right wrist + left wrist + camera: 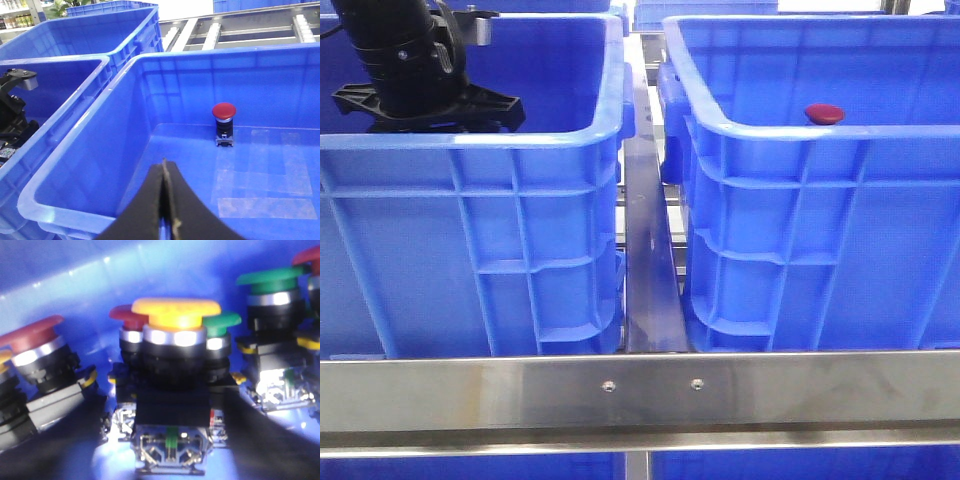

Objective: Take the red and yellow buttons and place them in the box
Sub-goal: 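Grasp a yellow-capped push button with the left gripper and lift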

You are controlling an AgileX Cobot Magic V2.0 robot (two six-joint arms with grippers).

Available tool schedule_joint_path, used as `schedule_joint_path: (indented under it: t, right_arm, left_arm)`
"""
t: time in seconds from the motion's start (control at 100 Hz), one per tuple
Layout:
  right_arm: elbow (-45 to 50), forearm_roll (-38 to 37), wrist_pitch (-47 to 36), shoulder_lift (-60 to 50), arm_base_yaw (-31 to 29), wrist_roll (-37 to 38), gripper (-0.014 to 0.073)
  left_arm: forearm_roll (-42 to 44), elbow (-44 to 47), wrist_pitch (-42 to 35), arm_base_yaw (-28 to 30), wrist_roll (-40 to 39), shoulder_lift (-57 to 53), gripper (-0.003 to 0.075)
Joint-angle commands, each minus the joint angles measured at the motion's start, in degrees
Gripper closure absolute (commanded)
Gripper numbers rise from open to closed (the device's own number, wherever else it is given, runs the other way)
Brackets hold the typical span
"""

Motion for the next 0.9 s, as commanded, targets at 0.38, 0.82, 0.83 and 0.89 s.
schedule_joint_path:
  t: [0.38,0.82,0.83,0.89]
  right_arm:
    - [-1.47,1.73,0.88,0.1,-0.04,-0.77,0.0656]
    - [-1.47,1.73,0.88,0.1,-0.04,-0.77,0.0656]
    - [-1.47,1.73,0.88,0.1,-0.04,-0.77,0.0656]
    - [-1.47,1.73,0.88,0.1,-0.04,-0.77,0.0656]
  left_arm:
    - [-0.6,-1.88,-1.25,-0.04,0.69,-7.32,0.0637]
    - [-19.2,-1.88,4.38,-0.04,18.94,-19.8,0.0637]
    - [-19.74,-1.88,4.81,-0.04,19.93,-20.07,0.0637]
    - [-24.63,-1.88,6.32,-0.04,24.19,-20.9,0.0637]
